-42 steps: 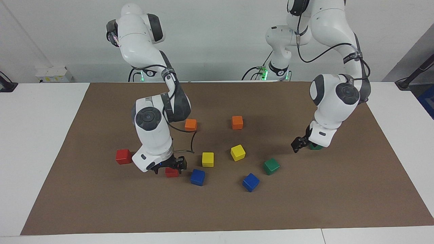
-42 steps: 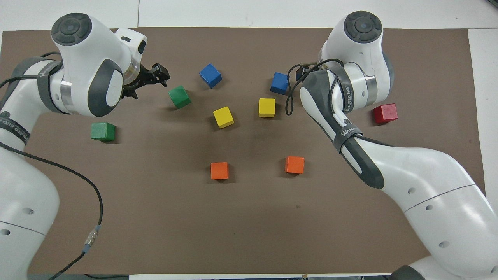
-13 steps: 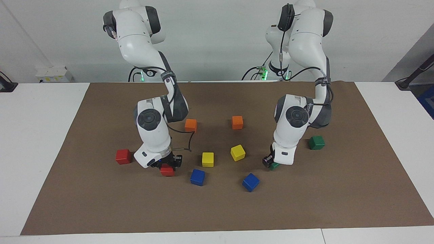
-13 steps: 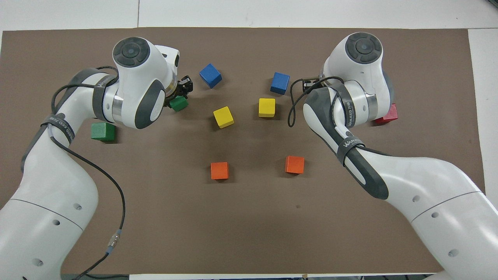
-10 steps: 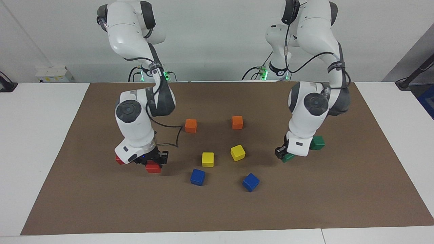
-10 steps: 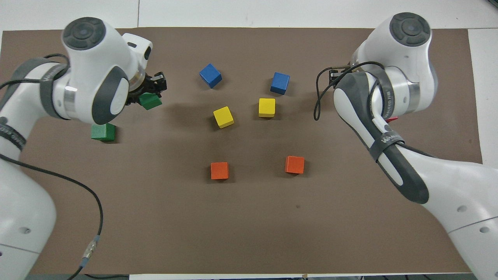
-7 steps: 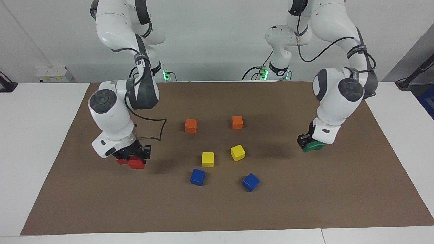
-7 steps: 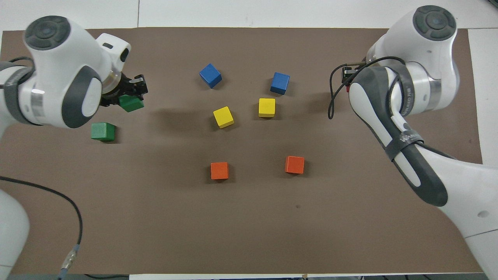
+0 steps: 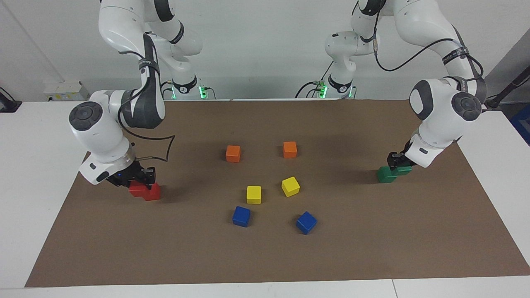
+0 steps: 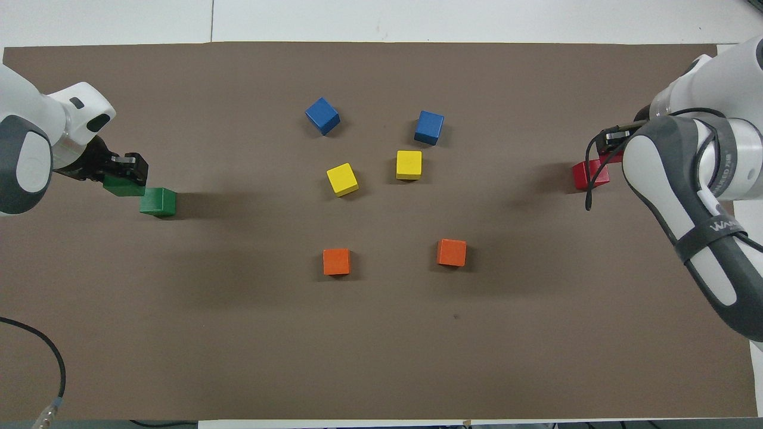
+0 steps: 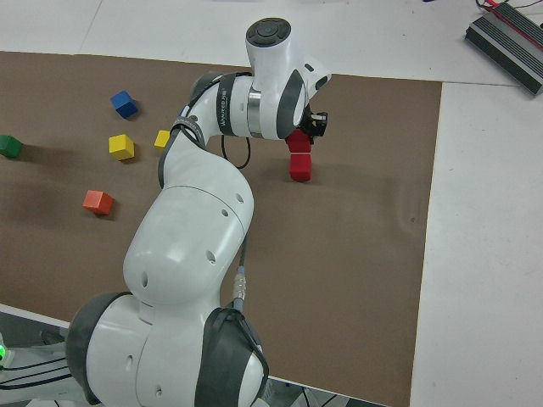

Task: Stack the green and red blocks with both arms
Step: 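Stack green on green with the left gripper while the right gripper stacks red, then open the left gripper on the stack while the right gripper releases red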

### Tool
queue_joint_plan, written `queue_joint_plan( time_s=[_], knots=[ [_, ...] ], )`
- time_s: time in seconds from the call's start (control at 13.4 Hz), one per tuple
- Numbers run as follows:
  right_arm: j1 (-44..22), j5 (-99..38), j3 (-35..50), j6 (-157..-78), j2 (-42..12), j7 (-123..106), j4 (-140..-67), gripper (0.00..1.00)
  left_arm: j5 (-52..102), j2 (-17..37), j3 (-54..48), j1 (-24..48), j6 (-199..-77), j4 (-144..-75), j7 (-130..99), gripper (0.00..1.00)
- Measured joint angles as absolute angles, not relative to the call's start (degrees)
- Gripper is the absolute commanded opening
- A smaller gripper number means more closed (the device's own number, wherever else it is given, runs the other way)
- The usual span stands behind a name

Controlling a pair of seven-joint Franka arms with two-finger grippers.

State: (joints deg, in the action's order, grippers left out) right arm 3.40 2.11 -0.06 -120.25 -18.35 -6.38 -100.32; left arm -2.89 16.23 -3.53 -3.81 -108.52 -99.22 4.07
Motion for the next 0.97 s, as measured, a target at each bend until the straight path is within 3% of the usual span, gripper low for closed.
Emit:
queue_joint_plan(
  time_s=[0.6, 0.97],
  knots=[
    [3.41, 2.11, -0.04, -128.57, -15.0, -6.39, -109.93, 0.0, 3.63, 15.12, -3.71, -7.02, -113.17, -104.05, 5.09, 0.0],
    [3.25, 2.11, 0.21, -128.97, -14.21, -8.77, -111.44, 0.0, 3.65, 14.79, -4.54, -6.04, -116.42, -106.17, 6.74, 0.0]
  ],
)
